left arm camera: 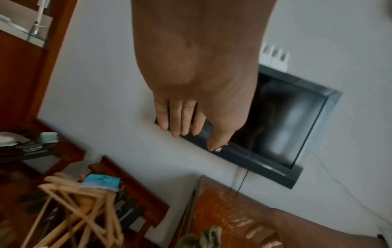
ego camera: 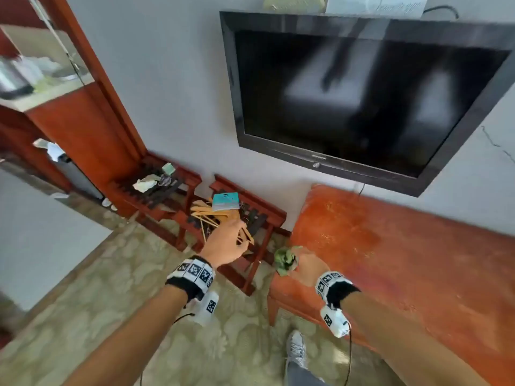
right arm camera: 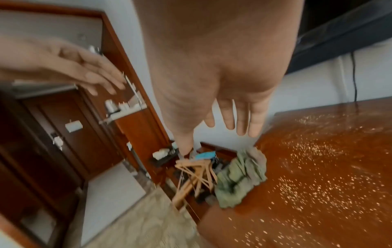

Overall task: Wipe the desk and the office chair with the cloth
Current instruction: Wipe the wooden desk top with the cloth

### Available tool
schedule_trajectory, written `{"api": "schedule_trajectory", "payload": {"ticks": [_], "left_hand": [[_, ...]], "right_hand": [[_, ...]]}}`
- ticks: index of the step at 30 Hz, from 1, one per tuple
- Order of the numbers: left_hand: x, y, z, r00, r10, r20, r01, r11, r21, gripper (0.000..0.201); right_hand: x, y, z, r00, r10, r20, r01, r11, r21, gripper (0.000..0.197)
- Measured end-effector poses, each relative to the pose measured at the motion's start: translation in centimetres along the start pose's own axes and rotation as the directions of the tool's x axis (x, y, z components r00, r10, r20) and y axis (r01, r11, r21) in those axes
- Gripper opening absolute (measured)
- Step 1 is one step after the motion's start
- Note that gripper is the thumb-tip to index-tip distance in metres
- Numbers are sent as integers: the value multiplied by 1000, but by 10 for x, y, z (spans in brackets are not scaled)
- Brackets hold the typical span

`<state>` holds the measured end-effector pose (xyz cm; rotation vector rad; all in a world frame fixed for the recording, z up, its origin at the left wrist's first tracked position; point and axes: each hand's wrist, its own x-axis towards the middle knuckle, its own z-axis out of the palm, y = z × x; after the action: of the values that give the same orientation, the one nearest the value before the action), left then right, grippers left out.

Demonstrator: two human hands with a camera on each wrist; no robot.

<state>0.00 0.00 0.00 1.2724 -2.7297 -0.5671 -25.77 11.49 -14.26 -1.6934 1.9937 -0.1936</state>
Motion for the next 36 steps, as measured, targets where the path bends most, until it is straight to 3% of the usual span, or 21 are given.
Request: {"api": "schedule_trajectory", "payload": {"ticks": [3, 6, 12, 17, 25, 28, 34, 36], "left_hand": [[20, -7, 18, 992, -94, 88, 96, 995, -22, 39], [43, -20, 37, 981, -104, 163, 102, 995, 19, 41], [76, -52, 64, 958, -142, 248, 139, 990, 30, 53], [103, -78, 85, 948, -150, 282, 143, 989, 45, 54], [147, -103, 100, 904, -76, 420, 80, 997, 9, 57], [158, -110, 103, 906, -18, 423, 12, 1000, 16, 52], [166, -119, 105, 888, 43, 459, -69, 997, 39, 49], [165, -120, 108, 881, 63, 470, -94, 995, 43, 47]], "right_hand": [[26, 10, 10, 988, 64, 141, -45, 990, -131, 69], [51, 19, 19, 975, 54, 216, 0, 970, -243, 77], [86, 36, 39, 970, -1, 244, 89, 934, -347, 94], [106, 35, 43, 986, 0, 165, 76, 888, -454, 91], [118, 31, 62, 962, 34, 271, 81, 913, -401, 98], [119, 30, 78, 973, 28, 230, 71, 907, -414, 93], [112, 8, 83, 968, 111, 226, -16, 922, -387, 60], [115, 2, 83, 959, 154, 238, -70, 942, -328, 61]]}}
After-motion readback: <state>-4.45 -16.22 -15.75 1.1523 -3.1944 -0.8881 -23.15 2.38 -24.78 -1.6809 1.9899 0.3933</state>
